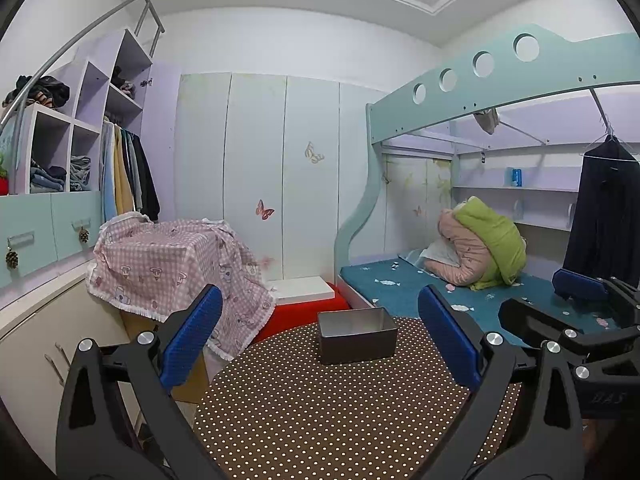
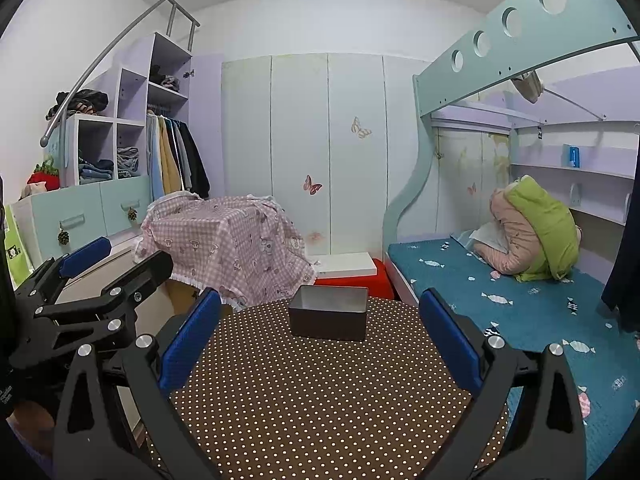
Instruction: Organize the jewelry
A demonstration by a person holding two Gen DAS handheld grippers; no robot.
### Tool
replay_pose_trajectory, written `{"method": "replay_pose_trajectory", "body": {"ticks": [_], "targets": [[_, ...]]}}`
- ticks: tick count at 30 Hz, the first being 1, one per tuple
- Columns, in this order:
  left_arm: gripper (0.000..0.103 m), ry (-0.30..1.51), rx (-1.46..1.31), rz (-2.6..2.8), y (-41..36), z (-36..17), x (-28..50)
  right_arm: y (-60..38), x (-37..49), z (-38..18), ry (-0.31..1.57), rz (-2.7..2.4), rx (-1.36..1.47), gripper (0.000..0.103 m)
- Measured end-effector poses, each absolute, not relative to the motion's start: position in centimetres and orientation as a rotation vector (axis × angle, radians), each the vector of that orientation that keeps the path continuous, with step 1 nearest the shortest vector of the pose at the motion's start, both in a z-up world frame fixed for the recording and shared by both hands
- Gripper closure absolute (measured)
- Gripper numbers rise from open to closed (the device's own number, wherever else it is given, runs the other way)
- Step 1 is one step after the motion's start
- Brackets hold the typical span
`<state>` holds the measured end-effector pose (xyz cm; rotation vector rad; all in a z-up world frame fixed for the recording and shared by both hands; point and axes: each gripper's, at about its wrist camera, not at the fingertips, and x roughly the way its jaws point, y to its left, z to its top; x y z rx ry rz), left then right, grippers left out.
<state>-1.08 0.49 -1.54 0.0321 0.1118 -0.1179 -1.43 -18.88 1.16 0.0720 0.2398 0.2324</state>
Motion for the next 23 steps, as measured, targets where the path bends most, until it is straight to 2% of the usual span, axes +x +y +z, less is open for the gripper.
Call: {"method": "replay_pose_trajectory", "body": {"ticks": [23], "targets": [[0.005, 0.134, 0.034, -0.116, 0.53, -1.85, -0.63, -18.81, -1.00, 0.60, 0.263, 0.233, 0.086, 0.008]]}}
